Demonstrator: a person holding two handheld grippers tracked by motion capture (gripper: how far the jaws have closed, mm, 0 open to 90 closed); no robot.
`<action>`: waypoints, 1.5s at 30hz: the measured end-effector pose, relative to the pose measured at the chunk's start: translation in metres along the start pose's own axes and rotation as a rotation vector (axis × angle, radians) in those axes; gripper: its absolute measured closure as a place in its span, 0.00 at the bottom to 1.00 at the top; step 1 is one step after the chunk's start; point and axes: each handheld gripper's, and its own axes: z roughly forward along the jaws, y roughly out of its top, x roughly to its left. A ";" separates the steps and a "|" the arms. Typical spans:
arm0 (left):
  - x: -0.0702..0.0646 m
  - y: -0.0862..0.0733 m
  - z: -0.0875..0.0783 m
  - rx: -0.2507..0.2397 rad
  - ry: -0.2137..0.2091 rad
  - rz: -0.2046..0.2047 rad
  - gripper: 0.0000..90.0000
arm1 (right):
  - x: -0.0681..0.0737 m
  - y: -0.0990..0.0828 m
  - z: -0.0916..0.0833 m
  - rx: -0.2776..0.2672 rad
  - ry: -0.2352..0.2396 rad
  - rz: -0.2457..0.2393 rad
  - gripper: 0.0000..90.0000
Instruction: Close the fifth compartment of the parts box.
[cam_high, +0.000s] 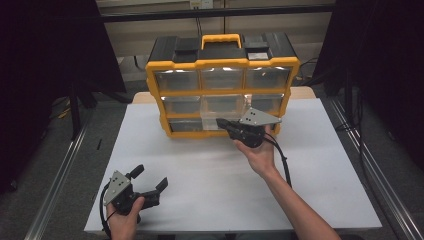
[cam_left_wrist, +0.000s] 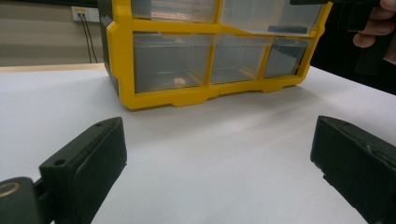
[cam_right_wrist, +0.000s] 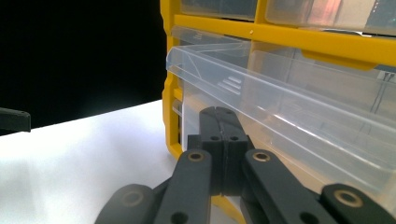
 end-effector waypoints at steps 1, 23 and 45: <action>0.000 0.000 0.000 0.000 0.001 -0.001 0.04 | 0.000 0.000 0.000 0.002 -0.003 -0.002 1.00; 0.000 0.000 0.000 0.007 -0.005 0.010 0.04 | -0.008 -0.002 0.006 0.004 -0.016 0.011 1.00; 0.001 0.000 -0.001 0.006 -0.002 0.012 0.04 | -0.011 0.001 0.010 0.000 -0.019 0.013 1.00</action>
